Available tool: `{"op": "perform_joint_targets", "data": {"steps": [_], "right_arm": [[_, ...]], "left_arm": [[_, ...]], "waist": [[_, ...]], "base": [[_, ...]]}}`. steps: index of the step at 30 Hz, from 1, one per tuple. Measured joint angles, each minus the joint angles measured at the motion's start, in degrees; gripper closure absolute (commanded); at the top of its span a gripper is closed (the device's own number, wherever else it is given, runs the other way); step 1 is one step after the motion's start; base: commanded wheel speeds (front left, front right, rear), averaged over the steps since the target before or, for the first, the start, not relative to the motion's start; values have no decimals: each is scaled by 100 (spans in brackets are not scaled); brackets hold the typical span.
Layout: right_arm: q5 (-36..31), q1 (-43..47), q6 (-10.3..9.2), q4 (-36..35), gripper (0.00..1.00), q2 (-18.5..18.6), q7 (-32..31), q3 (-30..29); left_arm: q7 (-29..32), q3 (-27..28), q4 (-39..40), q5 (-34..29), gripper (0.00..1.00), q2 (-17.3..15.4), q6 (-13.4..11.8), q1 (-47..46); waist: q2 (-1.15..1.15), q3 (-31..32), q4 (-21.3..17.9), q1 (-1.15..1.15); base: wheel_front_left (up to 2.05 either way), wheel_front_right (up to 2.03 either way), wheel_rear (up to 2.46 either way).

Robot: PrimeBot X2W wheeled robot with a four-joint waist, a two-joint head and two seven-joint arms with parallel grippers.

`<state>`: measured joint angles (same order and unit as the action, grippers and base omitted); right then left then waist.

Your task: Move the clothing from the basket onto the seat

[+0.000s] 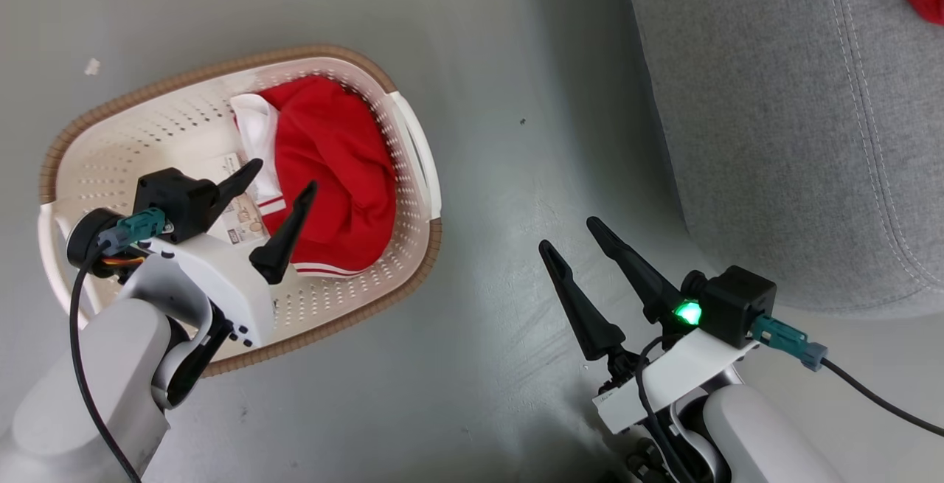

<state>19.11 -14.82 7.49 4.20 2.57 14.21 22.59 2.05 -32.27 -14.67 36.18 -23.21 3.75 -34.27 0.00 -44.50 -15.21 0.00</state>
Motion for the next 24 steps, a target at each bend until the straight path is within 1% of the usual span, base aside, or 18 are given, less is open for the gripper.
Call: {"op": "perform_joint_targets", "data": {"steps": [8,24], "right_arm": [[65,-186,0,-37,0,0,-1,48],[107,-411,0,-164,0,-2,0,144]], "left_arm": [[120,19,45,-1,0,-24,-8,-150],[299,147,53,19,0,-58,-58,-414]], "waist": [[0,-266,-185,0],[0,-709,-388,0]], "base": [[0,0,0],[0,0,0]]}}
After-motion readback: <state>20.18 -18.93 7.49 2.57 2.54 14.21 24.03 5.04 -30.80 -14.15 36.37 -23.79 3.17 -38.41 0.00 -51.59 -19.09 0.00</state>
